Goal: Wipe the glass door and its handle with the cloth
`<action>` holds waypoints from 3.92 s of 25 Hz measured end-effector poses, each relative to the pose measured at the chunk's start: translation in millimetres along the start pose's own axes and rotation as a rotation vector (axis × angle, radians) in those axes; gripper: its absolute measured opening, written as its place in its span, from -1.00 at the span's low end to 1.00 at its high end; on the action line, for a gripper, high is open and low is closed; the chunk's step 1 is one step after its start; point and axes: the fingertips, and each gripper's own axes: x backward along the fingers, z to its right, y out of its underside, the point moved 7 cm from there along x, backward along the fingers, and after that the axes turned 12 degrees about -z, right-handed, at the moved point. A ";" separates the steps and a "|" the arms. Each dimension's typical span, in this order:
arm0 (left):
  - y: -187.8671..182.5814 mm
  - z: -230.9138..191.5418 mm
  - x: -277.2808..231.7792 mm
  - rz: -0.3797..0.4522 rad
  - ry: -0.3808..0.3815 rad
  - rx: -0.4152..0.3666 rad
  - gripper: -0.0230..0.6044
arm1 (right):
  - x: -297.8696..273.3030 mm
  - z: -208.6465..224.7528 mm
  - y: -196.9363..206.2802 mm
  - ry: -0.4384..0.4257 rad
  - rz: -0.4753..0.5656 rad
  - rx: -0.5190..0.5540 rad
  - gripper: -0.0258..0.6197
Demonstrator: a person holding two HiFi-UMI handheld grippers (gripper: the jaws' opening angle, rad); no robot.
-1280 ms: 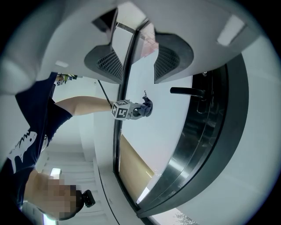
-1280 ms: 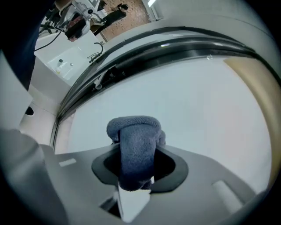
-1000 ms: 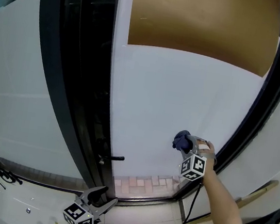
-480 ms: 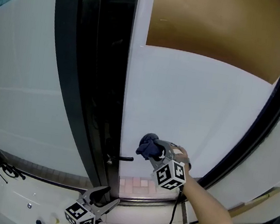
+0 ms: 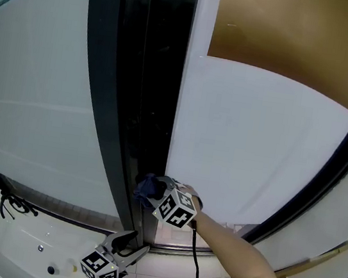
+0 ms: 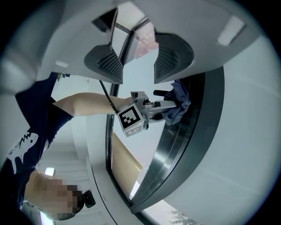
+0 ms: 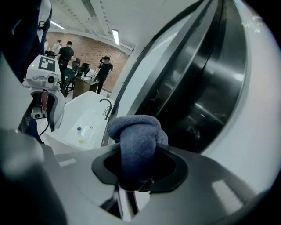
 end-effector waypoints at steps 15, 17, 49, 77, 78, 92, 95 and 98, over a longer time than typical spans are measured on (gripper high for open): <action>-2.2 -0.3 -18.9 -0.003 0.019 -0.006 -0.23 | 19.6 0.8 53.6 -0.090 -0.103 -0.071 -0.51; -3.9 2.7 -21.7 -0.009 0.024 -0.010 -0.22 | 28.2 3.7 67.1 -0.072 -0.120 -0.080 -0.51; 4.3 5.3 -8.7 -0.004 -0.006 0.018 -0.23 | 0.1 -52.3 35.5 0.188 -0.140 0.325 -0.51; 9.6 -8.4 -17.4 -0.035 0.031 0.024 -0.23 | -33.1 -47.6 105.5 -0.098 0.051 -0.561 -0.51; 8.9 -8.8 -16.3 -0.039 0.026 0.025 -0.23 | -39.6 -46.7 99.2 -0.108 0.064 -0.571 -0.51; 20.3 -23.9 -8.5 -0.047 -0.005 0.048 -0.23 | -63.9 -36.6 83.7 -0.082 0.239 -0.727 -0.51; 17.2 -24.6 -12.1 -0.044 0.005 0.046 -0.23 | -50.6 -32.6 91.3 -0.063 0.247 -0.722 -0.51; 15.1 -23.6 -15.7 -0.041 0.017 0.041 -0.23 | -35.2 -30.9 103.6 -0.042 0.249 -0.729 -0.51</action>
